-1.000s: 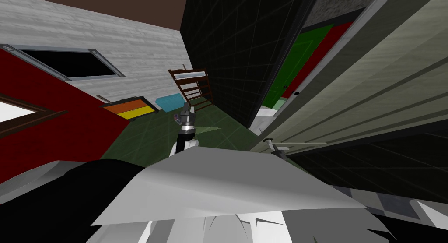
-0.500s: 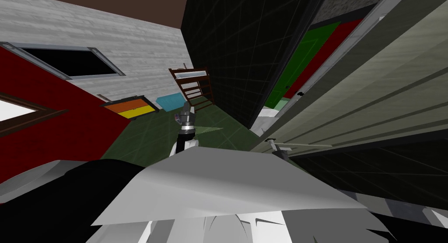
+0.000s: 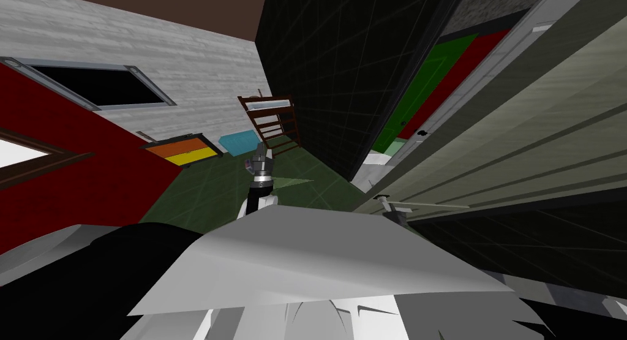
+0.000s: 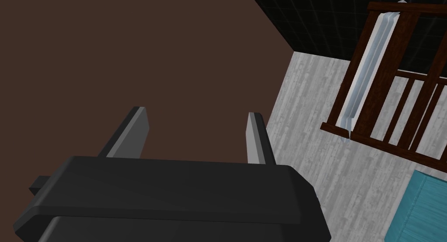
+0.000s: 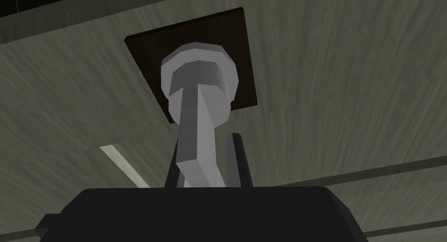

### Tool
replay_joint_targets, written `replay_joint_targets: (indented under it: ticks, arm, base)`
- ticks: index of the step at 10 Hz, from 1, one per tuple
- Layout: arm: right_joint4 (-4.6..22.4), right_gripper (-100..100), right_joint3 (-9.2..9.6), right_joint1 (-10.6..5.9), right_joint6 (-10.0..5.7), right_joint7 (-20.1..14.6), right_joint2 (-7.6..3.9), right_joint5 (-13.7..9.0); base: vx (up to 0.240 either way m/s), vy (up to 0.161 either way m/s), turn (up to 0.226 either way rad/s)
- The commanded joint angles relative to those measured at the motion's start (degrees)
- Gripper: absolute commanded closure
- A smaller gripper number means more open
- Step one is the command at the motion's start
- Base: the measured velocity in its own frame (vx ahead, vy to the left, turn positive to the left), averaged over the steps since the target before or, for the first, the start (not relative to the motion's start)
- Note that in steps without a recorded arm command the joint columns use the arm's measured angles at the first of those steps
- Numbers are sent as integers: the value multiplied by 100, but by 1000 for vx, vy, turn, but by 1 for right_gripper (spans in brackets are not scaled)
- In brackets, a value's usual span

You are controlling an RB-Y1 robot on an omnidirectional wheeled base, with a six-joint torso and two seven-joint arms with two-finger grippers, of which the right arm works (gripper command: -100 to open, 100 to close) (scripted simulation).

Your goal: Pull the door open

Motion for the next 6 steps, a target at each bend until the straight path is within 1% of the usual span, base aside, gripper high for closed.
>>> replay_joint_targets:
  ticks: [1, 2, 3, 4, 5, 6]
  arm:
    - [-146, 100, 55, 93, 177, -68, 80, -106]
    - [-184, 100, 66, 113, 289, -176, 99, -287]
    - [-209, 100, 73, 126, 364, -247, 111, -407]
    - [-209, 100, 73, 126, 364, -247, 111, -407]
    - [-234, 100, 80, 139, 440, -319, 124, -528]
    - [-275, 100, 91, 161, 562, -435, 144, -724]
  base:
    - [12, 29, 13]
    - [26, 35, 15]
    - [37, 41, 23]
    - [14, 29, 5]
    - [25, 33, 5]
    - [52, 53, 24]
